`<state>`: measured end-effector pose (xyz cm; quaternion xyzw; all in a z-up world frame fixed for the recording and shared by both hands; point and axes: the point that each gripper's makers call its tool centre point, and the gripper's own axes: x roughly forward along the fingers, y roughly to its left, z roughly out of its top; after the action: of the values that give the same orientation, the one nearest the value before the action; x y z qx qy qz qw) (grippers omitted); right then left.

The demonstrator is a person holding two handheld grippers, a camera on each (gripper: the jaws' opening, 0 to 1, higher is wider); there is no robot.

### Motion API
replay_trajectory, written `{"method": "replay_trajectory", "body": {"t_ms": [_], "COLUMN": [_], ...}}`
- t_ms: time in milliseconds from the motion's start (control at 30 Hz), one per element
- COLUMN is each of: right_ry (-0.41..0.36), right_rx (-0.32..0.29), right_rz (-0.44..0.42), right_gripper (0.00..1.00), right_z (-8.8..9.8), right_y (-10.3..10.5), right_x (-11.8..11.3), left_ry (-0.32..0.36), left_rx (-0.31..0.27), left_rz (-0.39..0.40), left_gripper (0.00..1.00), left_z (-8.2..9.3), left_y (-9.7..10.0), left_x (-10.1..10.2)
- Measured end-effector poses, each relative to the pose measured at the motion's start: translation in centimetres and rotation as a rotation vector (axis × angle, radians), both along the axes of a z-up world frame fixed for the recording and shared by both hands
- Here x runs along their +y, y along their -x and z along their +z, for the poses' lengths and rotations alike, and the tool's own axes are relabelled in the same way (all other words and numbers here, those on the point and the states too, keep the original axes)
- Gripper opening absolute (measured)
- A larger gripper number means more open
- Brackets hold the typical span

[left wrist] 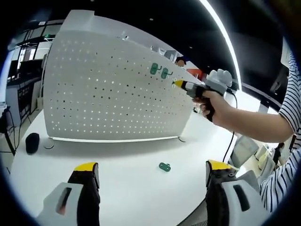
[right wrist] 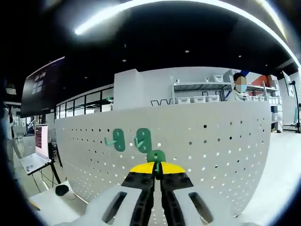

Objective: Insert the hook assembly into the mounting plate slot until the hook locks in place.

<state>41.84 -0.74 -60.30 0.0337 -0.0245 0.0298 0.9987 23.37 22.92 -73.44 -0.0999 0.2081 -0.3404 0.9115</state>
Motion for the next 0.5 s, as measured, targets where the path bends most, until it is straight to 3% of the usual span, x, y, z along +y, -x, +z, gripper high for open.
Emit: {"method": "replay_trajectory", "body": {"t_ms": [300,500], "right_ry": [-0.014,-0.016], "right_rx": [-0.021,-0.058], "right_rz": [-0.028,-0.046], "right_gripper": [0.0,0.0], "right_z": [0.8,2.4], "right_y": [-0.8,-1.3], "right_x": [-0.9,-1.1], "left_ry": [-0.003,0.002], "left_rx": [0.02,0.024], "left_rz": [-0.01,-0.009], "left_gripper": [0.95,0.95], "left_z": [-0.6,-0.6], "left_y": [-0.1,-0.2], "left_x": [-0.4,-0.4]}}
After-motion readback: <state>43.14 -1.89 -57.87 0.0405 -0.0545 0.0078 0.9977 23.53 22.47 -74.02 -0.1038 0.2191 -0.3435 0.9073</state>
